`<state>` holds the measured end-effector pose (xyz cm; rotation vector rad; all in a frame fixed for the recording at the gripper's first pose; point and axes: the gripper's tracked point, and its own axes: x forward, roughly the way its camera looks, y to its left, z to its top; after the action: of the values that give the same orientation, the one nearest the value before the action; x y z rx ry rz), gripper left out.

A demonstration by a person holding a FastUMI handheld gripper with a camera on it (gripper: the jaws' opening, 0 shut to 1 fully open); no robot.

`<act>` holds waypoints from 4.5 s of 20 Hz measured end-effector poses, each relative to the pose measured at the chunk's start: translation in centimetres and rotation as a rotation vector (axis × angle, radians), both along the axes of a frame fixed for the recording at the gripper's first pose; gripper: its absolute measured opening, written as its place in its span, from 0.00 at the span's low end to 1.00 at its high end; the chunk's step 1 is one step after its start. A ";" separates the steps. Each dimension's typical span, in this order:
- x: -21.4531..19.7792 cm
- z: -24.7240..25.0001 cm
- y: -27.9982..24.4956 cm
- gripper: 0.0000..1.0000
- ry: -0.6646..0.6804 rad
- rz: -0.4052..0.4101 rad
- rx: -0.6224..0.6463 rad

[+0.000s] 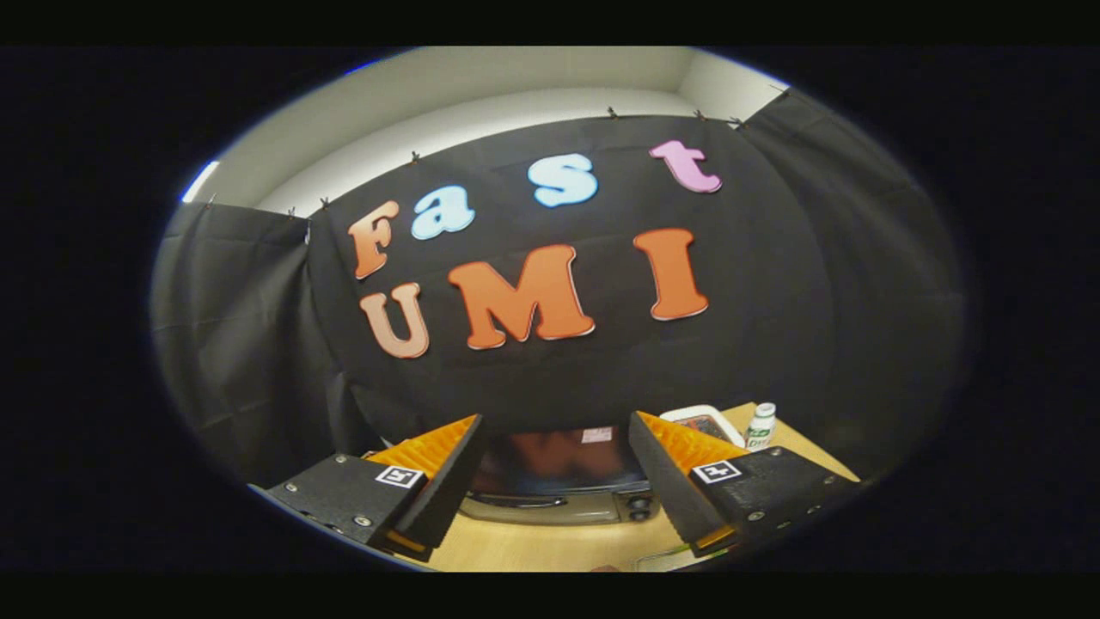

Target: Open the toaster oven, put the food inside, and close the toaster oven door.

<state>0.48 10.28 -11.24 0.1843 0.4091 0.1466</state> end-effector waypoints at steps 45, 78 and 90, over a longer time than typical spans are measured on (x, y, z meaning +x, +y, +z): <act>-12.8 -21.2 8.0 0.88 0.500 0.151 -0.213; -17.4 -19.5 -5.1 0.90 0.681 0.058 -0.181; -20.3 -25.1 -19.2 0.91 0.837 -0.116 -0.170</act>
<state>-19.84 -8.88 -36.35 0.0935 1.2365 -0.0909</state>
